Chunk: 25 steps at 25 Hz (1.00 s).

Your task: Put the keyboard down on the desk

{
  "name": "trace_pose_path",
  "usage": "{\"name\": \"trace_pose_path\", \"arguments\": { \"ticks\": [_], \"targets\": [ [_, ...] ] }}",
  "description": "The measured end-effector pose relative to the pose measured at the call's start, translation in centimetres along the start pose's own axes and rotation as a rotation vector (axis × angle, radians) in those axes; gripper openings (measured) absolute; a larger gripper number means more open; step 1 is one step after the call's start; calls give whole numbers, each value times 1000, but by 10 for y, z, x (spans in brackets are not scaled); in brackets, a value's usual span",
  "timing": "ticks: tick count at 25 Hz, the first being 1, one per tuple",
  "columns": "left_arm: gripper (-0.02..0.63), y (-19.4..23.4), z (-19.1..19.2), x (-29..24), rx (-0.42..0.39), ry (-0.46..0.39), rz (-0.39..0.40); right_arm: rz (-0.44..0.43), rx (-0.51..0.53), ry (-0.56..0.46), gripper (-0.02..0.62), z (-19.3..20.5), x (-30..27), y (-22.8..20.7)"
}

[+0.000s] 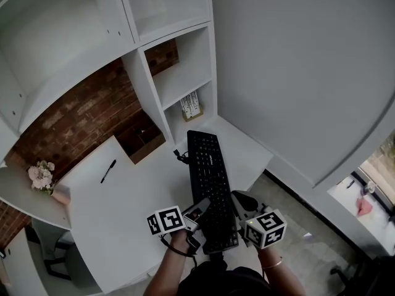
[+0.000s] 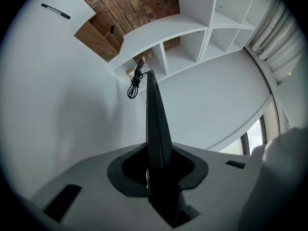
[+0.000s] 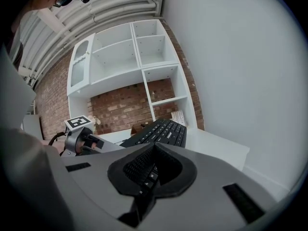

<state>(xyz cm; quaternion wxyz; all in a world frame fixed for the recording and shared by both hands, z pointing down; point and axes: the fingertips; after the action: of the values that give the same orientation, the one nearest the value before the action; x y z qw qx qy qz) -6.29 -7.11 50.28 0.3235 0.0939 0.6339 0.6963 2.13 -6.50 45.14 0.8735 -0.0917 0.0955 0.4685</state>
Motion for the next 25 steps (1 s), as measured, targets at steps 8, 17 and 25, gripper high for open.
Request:
{"name": "trace_pose_path", "arguments": {
  "ticks": [8,17,25],
  "targets": [
    [95,7,-25,-17,15,7,5,11,-10,22,5,2,-23,-10],
    [95,15,-45,-42,26,1,-11,12,-7,24,5,-3,-47,-34],
    [96,17,-73,-71,54,-21,-13,-25,11,38,5,-12,-80,-62]
  ]
}}
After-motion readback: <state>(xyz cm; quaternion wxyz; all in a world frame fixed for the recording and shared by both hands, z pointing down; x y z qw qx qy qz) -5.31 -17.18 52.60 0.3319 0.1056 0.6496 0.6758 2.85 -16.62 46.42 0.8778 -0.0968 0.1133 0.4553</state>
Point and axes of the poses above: the fingertips, and each gripper's own axes: x backward along the fingers, y to its left, z out of its underside, and after that the axes turned 10 degrees about x, right-handed
